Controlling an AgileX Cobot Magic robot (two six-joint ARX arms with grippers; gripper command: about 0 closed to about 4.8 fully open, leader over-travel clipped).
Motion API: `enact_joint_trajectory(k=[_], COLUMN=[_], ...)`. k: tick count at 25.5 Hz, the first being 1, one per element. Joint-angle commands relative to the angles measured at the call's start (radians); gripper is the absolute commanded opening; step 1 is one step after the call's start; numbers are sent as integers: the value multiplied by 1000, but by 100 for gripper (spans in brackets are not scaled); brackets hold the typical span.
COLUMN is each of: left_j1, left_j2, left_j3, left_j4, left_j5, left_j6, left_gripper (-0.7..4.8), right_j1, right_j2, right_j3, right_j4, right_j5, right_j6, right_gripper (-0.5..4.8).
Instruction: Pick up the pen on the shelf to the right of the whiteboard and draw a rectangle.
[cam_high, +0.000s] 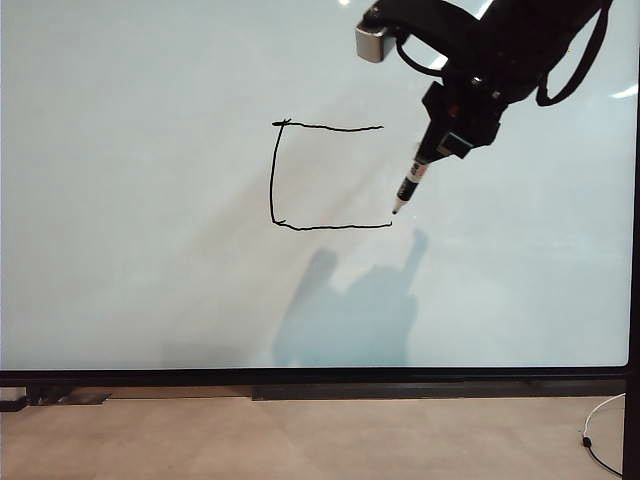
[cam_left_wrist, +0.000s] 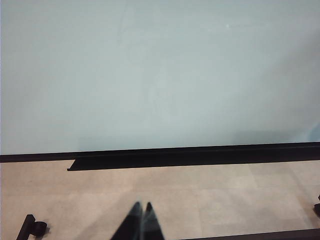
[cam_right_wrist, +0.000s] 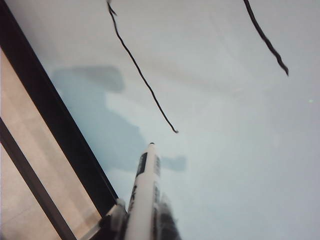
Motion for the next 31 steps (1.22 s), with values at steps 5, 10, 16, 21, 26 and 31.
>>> enact_joint_trajectory(k=[5,10,16,21,26,31], left_j1=[0,0,0,0,0,0], left_j2=[0,0,0,0,0,0], left_j3=[4,4,4,4,4,4], left_j4=[9,9,9,9,9,9], left_j5=[2,2,2,2,2,2], left_j6=[0,0,0,0,0,0], left_gripper=[-5,-5,-5,-5,-5,-5], right_j1=[-5,-23,-43,-47,-47,-55], right_j2=[91,135,137,149,161,166], right_j3=[56,72,79,79,80,82], right_j4=[16,51,97,120,138,150], right_j5=[-24,-16,-14,-13,-13,-13], right_j6=[0,-14,-46,-52,-52,-52], right_gripper=[-10,-9,-10,-10,-10,-10])
